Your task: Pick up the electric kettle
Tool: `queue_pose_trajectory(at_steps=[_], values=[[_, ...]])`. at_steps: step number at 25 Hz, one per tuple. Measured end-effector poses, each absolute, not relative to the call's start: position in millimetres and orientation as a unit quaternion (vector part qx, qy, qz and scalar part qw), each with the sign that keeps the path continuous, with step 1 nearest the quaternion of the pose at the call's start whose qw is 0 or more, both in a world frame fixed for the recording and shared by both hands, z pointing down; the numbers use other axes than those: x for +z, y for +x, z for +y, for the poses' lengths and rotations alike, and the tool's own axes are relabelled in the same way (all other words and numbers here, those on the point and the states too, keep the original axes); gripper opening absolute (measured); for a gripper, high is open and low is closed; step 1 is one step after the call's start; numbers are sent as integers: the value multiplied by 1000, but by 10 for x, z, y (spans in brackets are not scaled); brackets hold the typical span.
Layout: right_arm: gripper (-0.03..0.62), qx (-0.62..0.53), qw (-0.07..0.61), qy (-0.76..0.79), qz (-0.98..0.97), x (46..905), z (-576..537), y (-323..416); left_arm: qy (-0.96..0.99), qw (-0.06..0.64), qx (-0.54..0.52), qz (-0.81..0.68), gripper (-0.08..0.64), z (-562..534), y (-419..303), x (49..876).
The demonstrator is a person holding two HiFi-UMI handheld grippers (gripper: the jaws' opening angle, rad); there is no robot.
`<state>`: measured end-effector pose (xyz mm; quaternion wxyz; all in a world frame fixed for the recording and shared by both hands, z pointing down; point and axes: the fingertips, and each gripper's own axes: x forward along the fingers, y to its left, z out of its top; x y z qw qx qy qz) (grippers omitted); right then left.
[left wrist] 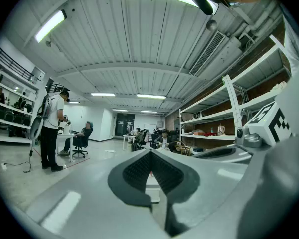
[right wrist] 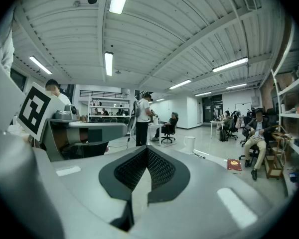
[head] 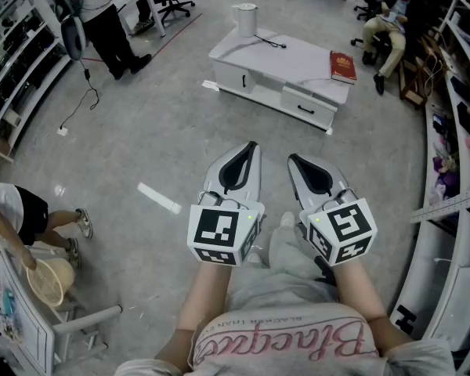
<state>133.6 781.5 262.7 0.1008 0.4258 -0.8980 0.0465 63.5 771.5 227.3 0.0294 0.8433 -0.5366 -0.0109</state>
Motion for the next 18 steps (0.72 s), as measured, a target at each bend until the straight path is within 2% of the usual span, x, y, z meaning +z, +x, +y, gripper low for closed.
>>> queue_pose_trajectory(at_steps=[5,10,18], values=[[21,45,116,426,-896,2673,7801,1294,837,37,-2,-546,0,7664,579,2282],[21,46,113,429,-895,2709,7622,1374,836,5,33,-547,0,7475,674,2415],[21,103,94,426,-894,2810,6924,1617,834,23,51,-549,0,6802,870,2534]])
